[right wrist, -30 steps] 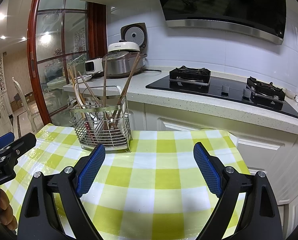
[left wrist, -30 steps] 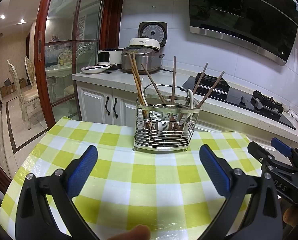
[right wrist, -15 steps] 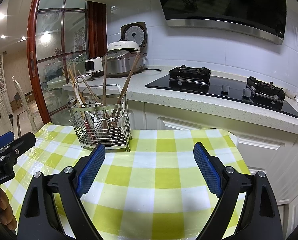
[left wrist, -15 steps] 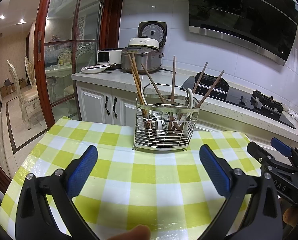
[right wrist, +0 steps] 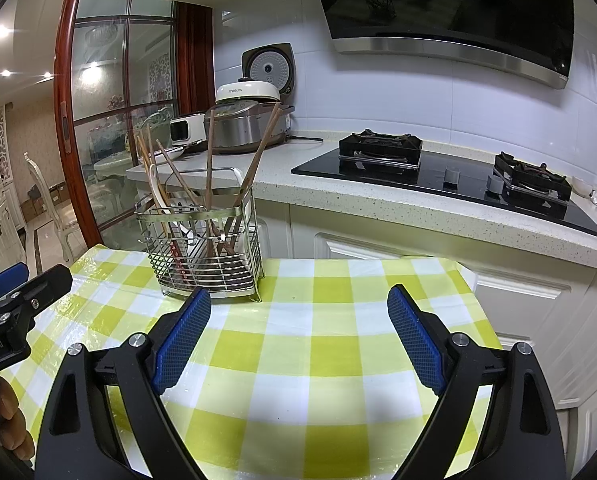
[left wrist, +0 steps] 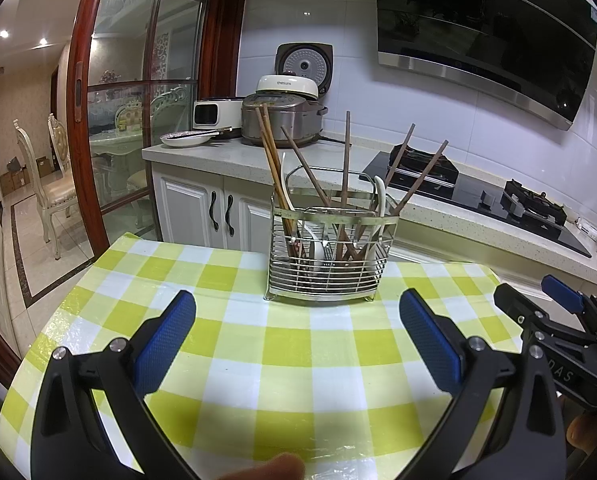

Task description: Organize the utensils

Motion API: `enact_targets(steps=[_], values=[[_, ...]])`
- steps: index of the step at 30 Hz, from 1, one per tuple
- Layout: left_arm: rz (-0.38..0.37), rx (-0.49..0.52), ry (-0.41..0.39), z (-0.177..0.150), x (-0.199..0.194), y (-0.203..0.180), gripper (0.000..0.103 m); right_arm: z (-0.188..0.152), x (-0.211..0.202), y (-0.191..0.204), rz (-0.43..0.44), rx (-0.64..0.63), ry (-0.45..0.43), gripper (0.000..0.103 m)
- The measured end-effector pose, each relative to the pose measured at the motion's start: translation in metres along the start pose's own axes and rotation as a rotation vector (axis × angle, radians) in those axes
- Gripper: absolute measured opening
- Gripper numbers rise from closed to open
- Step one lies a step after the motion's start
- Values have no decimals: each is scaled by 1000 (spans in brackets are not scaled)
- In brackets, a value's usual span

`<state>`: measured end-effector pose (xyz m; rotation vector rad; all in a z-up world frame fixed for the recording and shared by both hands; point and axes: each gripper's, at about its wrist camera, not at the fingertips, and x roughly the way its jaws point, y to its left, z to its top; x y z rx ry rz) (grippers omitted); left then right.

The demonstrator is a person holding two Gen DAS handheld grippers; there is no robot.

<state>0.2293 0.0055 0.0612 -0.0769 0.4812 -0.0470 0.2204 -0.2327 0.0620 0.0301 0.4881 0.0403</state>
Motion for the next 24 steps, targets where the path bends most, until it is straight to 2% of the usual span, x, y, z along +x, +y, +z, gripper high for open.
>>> enact_targets(steps=[10, 24], values=[[30, 9, -40, 1, -6, -3, 99, -2, 1, 0, -1, -3, 4, 84], [22, 23, -38, -2, -4, -4, 99, -3, 1, 0, 1, -4, 5, 84]])
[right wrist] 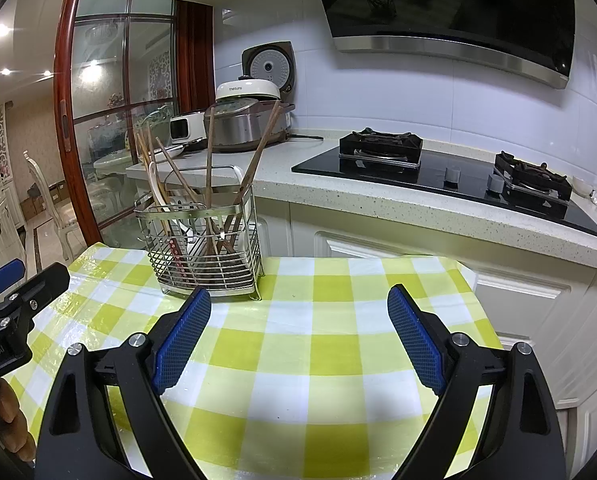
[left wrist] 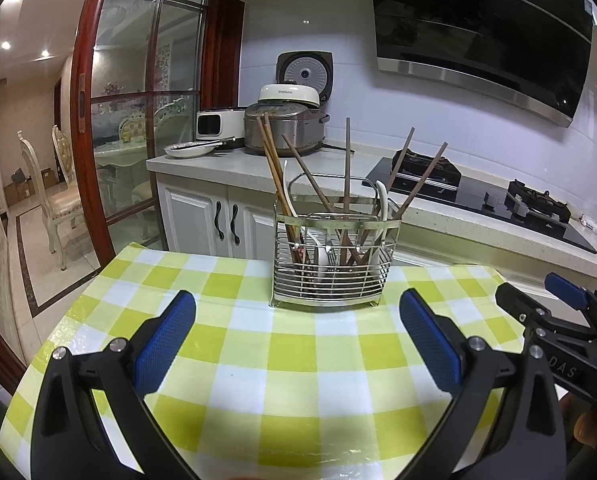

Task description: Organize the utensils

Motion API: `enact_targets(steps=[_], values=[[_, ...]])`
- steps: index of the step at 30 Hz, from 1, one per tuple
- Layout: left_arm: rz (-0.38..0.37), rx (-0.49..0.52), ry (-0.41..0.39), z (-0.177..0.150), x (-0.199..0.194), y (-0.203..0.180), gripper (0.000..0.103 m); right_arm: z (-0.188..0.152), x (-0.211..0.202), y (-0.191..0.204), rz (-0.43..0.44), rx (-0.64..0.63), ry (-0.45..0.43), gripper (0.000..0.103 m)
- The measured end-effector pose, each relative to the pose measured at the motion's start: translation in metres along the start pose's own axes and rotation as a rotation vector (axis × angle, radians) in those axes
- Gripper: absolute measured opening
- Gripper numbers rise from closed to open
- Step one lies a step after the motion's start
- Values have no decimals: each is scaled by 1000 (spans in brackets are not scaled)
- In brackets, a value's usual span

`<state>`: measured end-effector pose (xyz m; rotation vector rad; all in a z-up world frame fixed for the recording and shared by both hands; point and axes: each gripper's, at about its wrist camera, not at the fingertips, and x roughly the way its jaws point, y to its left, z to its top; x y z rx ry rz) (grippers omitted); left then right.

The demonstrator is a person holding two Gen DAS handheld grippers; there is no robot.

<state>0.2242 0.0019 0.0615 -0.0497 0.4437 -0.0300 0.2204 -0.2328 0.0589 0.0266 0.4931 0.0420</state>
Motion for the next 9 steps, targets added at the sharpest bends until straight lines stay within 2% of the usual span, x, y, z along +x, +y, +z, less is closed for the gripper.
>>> enact_targets(steps=[9], values=[[-5, 2, -2, -1, 0, 0, 99, -1, 2, -1, 0, -1, 3, 84]])
